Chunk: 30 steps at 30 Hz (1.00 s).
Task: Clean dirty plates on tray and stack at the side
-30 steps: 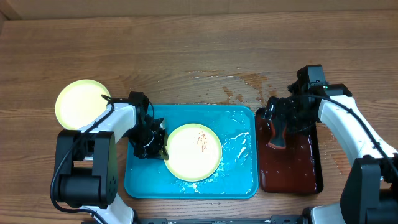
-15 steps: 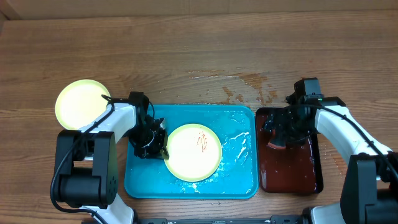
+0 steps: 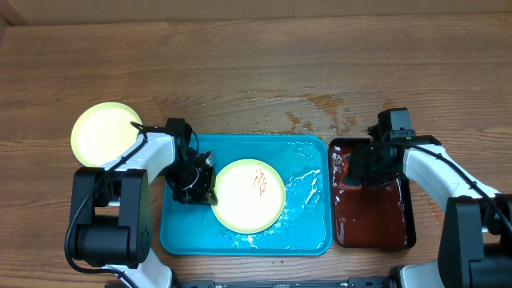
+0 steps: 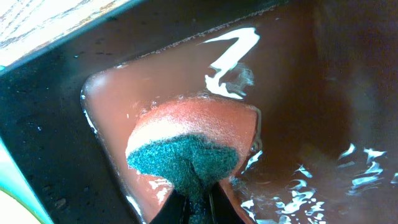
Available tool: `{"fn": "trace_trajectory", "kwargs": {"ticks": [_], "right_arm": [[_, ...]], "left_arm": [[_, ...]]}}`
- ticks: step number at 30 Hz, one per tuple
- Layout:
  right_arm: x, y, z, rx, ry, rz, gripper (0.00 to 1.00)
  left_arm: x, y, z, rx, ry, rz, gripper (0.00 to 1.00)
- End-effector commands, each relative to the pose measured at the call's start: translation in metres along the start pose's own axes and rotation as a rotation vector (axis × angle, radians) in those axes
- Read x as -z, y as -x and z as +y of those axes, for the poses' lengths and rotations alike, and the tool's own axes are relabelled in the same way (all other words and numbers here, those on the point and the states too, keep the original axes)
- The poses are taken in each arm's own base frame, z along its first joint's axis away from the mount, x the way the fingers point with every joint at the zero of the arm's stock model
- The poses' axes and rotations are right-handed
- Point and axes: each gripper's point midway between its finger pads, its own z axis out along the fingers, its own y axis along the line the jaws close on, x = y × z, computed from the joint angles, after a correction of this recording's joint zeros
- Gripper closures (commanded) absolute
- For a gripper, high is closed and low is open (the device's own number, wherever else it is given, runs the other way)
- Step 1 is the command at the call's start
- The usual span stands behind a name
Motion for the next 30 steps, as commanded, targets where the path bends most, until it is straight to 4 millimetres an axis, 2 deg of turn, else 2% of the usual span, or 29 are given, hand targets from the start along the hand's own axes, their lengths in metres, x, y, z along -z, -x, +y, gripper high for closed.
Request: {"fn": "trace_trajectory", "kwargs": {"ticks": [1, 4, 8, 10, 12, 16, 24, 26, 30], "right_arm": [[0.004, -0.002, 0.001, 0.000, -0.007, 0.006, 0.96], [0.023, 0.008, 0.001, 0.001, -0.056, -0.021, 0.96], [0.067, 0.023, 0.003, 0.016, -0.150, -0.060, 0.96], [0.083, 0.025, 0.008, 0.030, -0.162, -0.052, 0.96], [0.089, 0.020, 0.009, 0.023, -0.166, -0.028, 0.96], [0.072, 0.003, -0.005, -0.008, -0.191, 0.025, 0.96], [0.013, -0.047, -0.042, -0.145, -0.205, 0.097, 0.96], [0.004, -0.051, -0.043, -0.144, -0.182, 0.093, 0.96], [0.003, -0.047, -0.032, -0.146, -0.124, 0.087, 0.96]], "left_arm": [[-0.009, 0.005, 0.023, 0.017, 0.109, 0.004, 0.89], [-0.009, 0.005, 0.023, 0.017, 0.109, 0.004, 0.91], [-0.009, 0.005, 0.023, 0.017, 0.109, 0.003, 0.95], [-0.009, 0.005, 0.023, 0.016, 0.110, 0.003, 0.96], [-0.009, 0.005, 0.023, 0.016, 0.110, 0.002, 0.96], [-0.009, 0.005, 0.023, 0.016, 0.113, 0.002, 0.96], [-0.009, 0.007, 0.023, 0.014, 0.112, -0.006, 0.96], [-0.009, 0.007, 0.023, 0.014, 0.112, -0.005, 0.96], [-0.009, 0.007, 0.023, 0.015, 0.112, -0.007, 0.96]]}}
